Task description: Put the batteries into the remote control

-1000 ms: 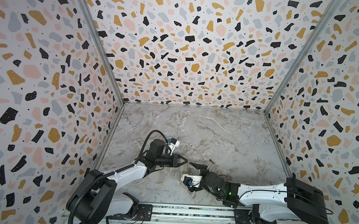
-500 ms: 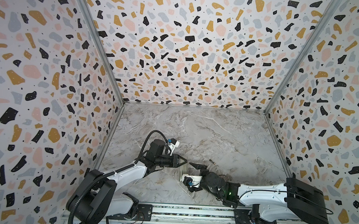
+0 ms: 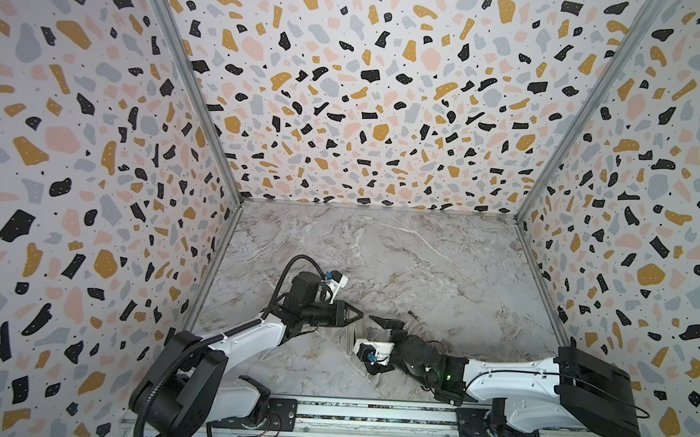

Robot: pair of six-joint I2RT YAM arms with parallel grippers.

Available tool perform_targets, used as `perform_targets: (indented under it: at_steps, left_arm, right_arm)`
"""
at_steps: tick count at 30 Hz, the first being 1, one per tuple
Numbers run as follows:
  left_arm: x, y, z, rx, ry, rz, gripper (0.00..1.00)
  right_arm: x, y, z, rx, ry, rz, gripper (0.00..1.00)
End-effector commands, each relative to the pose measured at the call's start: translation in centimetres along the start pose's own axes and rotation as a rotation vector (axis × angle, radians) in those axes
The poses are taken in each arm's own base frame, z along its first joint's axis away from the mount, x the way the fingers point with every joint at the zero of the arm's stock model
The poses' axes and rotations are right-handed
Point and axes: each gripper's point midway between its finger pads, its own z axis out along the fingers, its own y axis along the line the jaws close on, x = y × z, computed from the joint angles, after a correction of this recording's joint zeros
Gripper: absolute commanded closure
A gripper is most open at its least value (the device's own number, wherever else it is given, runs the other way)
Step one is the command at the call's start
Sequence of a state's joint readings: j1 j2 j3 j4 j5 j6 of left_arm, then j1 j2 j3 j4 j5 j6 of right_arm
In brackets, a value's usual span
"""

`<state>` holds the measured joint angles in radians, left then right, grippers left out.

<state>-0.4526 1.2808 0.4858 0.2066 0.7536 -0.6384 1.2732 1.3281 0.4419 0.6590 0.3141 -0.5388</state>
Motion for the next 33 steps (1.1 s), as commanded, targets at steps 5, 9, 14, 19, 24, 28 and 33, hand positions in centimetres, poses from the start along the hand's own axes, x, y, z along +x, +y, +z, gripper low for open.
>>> perform_targets:
  at_steps: [5,9,14,19,24,28,33]
  left_arm:
    - [-1.2,-1.1,-0.2,0.03,-0.016,0.025,1.0]
    - [-1.8,-1.4,-0.2,0.04,-0.038,0.019,1.0]
    - [-1.9,-1.3,-0.1,0.035,-0.039,0.007,1.0]
    - [-2.7,-1.4,-0.2,0.04,-0.071,0.019,1.0]
    - [-3.3,-1.1,-0.5,0.029,-0.101,0.011,1.0]
    - [-4.0,-0.8,-0.6,0.018,-0.129,0.01,1.0]
    - [-6.0,-0.4,-1.1,-0.015,-0.222,0.007,1.0]
  right_arm:
    - [-1.0,-0.9,0.2,0.021,-0.029,0.033,0.07]
    - [-1.0,-0.6,0.3,0.009,-0.03,0.033,0.06]
    - [-0.9,-0.5,0.4,0.001,-0.025,0.03,0.06]
    - [-1.1,-0.4,0.3,-0.007,-0.032,0.032,0.06]
    - [-1.1,-0.3,0.3,-0.015,-0.032,0.037,0.06]
    - [-1.2,-0.5,0.2,-0.011,-0.037,0.057,0.06]
    - [-1.7,-2.0,-0.5,-0.022,-0.085,0.16,0.06]
